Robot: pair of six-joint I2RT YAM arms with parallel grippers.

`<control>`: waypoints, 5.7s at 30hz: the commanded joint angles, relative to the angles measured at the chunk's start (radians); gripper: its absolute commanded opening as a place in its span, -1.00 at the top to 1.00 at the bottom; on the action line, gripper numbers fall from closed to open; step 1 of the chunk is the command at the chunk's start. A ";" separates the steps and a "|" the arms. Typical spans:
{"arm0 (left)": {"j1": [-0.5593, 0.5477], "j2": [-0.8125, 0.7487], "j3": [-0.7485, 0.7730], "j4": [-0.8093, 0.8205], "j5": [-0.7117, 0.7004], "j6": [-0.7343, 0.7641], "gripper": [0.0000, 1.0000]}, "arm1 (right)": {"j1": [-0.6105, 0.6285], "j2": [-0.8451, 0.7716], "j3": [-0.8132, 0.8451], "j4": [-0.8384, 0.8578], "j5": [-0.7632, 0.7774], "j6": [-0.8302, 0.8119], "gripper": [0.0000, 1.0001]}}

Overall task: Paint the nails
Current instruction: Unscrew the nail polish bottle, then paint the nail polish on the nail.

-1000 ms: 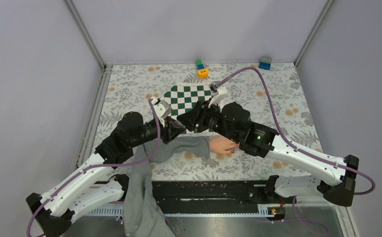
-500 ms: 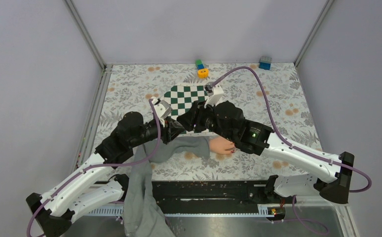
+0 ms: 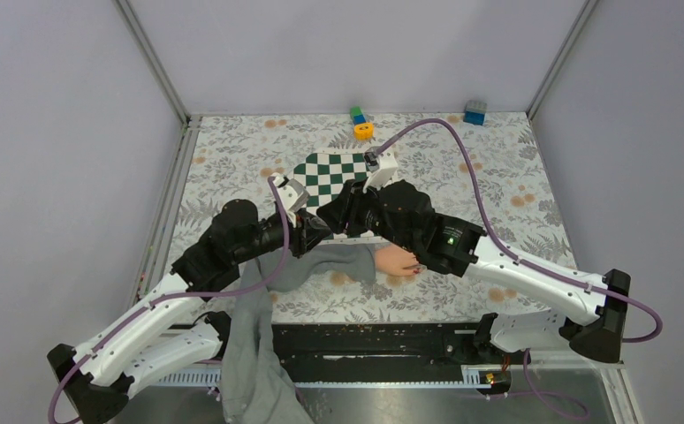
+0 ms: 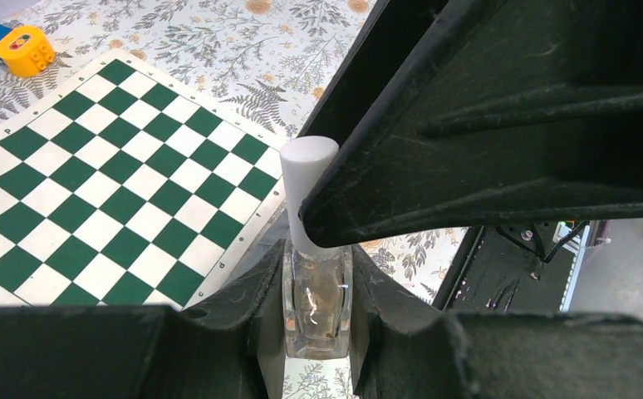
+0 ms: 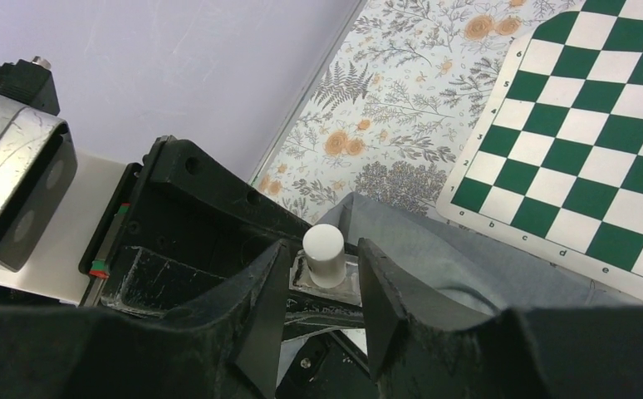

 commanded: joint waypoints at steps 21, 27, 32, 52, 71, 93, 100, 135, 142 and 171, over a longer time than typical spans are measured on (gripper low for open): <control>0.032 -0.023 0.026 0.171 0.362 -0.048 1.00 | 0.007 -0.128 -0.075 0.190 -0.227 -0.108 1.00; 0.070 -0.030 -0.019 0.377 0.642 -0.156 1.00 | 0.007 -0.224 -0.106 0.216 -0.446 -0.188 1.00; 0.071 -0.013 -0.027 0.437 0.733 -0.198 1.00 | 0.007 -0.261 -0.125 0.251 -0.598 -0.227 1.00; 0.070 0.011 0.017 0.290 0.722 -0.099 1.00 | 0.007 -0.368 -0.137 0.207 -0.501 -0.305 1.00; 0.072 0.006 0.059 0.109 0.442 0.010 1.00 | 0.005 -0.427 -0.129 0.123 -0.121 -0.321 1.00; 0.249 -0.097 -0.002 0.154 0.072 -0.052 1.00 | -0.271 -0.584 -0.571 0.068 0.162 -0.089 1.00; 0.249 -0.095 0.006 0.161 0.114 -0.080 1.00 | -0.455 -0.518 -0.711 0.174 0.075 -0.050 1.00; 0.249 -0.074 0.016 0.156 0.142 -0.094 1.00 | -0.709 -0.641 -1.015 0.116 0.170 0.061 1.00; 0.248 -0.071 0.016 0.156 0.148 -0.097 1.00 | -0.709 -0.623 -1.021 0.130 0.153 0.065 1.00; 0.249 -0.062 0.018 0.155 0.155 -0.100 1.00 | -0.709 -0.550 -1.039 0.225 0.110 0.088 1.00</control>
